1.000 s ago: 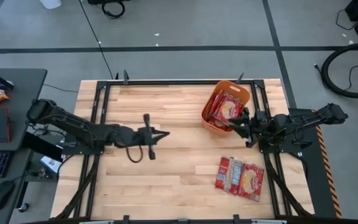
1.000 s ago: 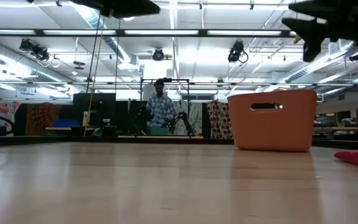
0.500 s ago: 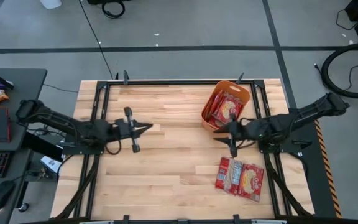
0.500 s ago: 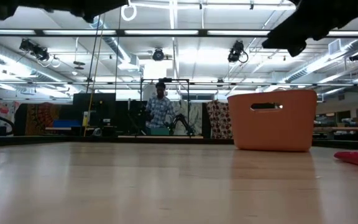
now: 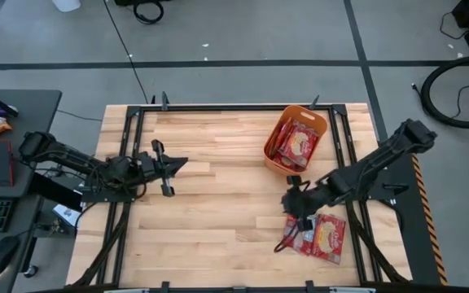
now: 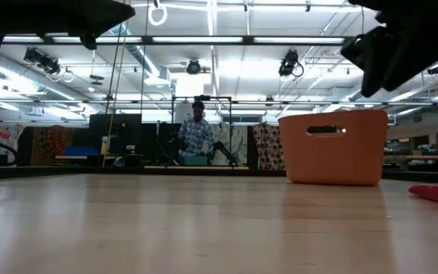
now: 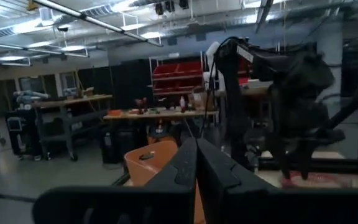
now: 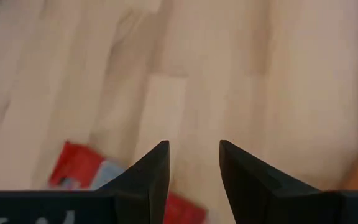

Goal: Sort popcorn bags into baskets
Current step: Put the red popcorn bag into the orange bin

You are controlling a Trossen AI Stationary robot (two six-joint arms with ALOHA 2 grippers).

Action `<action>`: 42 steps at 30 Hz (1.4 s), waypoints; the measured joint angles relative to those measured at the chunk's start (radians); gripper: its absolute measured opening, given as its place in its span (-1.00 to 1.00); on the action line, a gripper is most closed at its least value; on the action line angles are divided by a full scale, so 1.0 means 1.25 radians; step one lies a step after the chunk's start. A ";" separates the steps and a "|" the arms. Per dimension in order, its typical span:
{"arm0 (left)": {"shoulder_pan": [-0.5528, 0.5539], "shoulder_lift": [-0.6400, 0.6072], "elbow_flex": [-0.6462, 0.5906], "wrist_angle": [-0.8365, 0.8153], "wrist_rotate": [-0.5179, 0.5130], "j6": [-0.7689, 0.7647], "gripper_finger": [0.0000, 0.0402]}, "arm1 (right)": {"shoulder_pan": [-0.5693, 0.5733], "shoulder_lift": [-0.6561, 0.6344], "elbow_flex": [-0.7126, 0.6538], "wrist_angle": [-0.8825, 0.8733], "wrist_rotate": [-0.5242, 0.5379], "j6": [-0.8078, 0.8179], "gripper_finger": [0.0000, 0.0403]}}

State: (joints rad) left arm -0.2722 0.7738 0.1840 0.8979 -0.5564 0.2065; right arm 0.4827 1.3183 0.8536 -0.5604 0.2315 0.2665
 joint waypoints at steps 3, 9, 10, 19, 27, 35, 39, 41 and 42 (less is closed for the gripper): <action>-0.002 -0.001 0.002 0.012 0.000 -0.002 -0.94 | 0.002 0.069 0.069 -0.122 -0.031 0.039 -0.29; -0.002 -0.010 0.001 0.002 0.001 -0.004 -0.94 | 0.012 0.206 0.176 -0.287 -0.082 0.060 -0.29; -0.002 -0.010 0.001 0.005 0.002 -0.004 -0.94 | 0.014 0.225 0.188 -0.296 -0.082 0.048 -0.29; -0.002 -0.010 0.001 0.001 0.002 -0.004 -0.94 | 0.004 0.411 0.357 -0.419 -0.161 -0.042 -0.23; -0.002 -0.010 0.001 0.001 0.002 -0.003 -0.94 | -0.005 0.526 0.470 -0.520 -0.193 -0.275 -0.06; -0.002 -0.010 0.001 -0.014 0.002 -0.004 -0.94 | -0.001 0.555 0.471 -0.560 -0.265 -0.414 -0.16; -0.002 -0.010 0.001 -0.015 0.002 -0.005 -0.94 | 0.018 0.553 0.464 -0.580 -0.248 -0.473 -0.21; -0.002 -0.010 0.001 -0.015 0.002 -0.009 -0.94 | 0.029 0.553 0.446 -0.575 -0.256 -0.485 -0.22; -0.002 -0.010 0.001 -0.015 0.003 -0.014 -0.94 | 0.035 0.554 0.436 -0.581 -0.260 -0.487 -0.21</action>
State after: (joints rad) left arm -0.2741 0.7616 0.1852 0.8789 -0.5529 0.1896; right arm 0.5260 2.0102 1.3987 -1.2863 -0.0930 -0.3417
